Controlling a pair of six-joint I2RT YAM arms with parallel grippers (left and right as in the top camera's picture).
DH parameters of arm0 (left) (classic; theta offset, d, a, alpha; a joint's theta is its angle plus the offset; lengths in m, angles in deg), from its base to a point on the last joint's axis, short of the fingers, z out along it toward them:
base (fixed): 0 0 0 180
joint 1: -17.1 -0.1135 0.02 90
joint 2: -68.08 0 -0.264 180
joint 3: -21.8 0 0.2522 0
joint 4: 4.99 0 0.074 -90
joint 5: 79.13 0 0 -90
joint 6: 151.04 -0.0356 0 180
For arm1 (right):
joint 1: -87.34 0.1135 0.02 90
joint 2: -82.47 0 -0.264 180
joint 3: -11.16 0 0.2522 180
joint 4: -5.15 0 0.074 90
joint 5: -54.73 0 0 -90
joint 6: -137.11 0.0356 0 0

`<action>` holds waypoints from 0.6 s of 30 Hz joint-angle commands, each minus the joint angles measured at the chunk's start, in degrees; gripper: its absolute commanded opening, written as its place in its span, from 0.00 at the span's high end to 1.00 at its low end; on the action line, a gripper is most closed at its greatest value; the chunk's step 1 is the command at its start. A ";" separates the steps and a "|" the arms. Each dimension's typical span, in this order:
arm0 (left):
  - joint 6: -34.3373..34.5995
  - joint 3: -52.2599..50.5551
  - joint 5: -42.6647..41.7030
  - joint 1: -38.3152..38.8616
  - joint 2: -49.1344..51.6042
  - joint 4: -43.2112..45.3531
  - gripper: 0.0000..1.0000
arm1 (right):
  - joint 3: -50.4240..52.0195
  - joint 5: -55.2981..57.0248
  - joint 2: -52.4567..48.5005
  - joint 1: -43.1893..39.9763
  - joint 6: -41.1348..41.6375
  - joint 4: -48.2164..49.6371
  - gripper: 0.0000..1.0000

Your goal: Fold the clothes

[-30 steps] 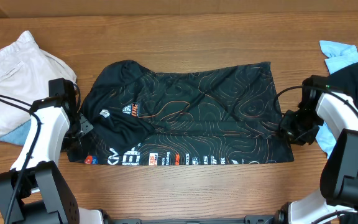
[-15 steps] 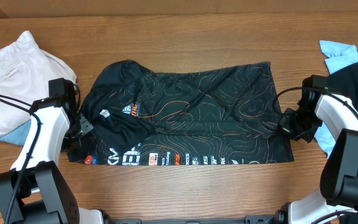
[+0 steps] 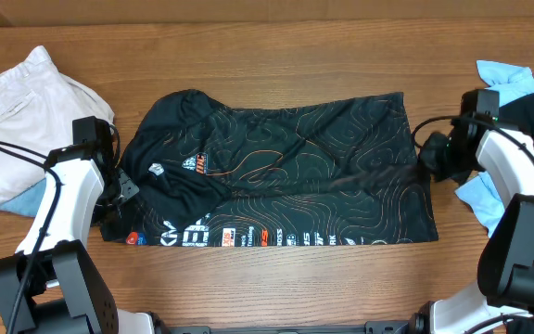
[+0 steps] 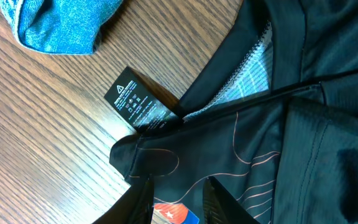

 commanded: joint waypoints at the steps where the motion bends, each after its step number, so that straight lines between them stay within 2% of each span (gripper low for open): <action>1: -0.48 1.38 -0.20 -0.57 -1.31 0.00 0.70 | -1.14 -1.84 0.15 -0.15 0.02 0.44 0.82; 2: -0.48 1.38 -0.22 -0.57 -1.31 0.02 0.70 | -1.14 -1.81 0.15 -0.15 -0.31 0.11 0.74; 3: -0.48 1.38 -0.20 -0.57 -1.31 0.04 0.70 | -1.14 -1.55 0.15 -0.15 -0.39 -0.24 0.73; 9: -0.74 1.44 -0.28 -0.57 -1.31 0.17 0.70 | -1.14 -1.38 0.15 -0.15 -0.39 -1.14 0.73; 14: -4.85 3.67 -3.34 -0.57 -1.31 0.52 0.70 | -1.20 -1.44 0.17 -0.15 -0.42 -1.86 0.75; 18: -9.05 8.63 -9.46 -0.44 -1.31 1.31 0.63 | -2.73 -3.13 1.14 -0.13 -3.17 -2.21 0.74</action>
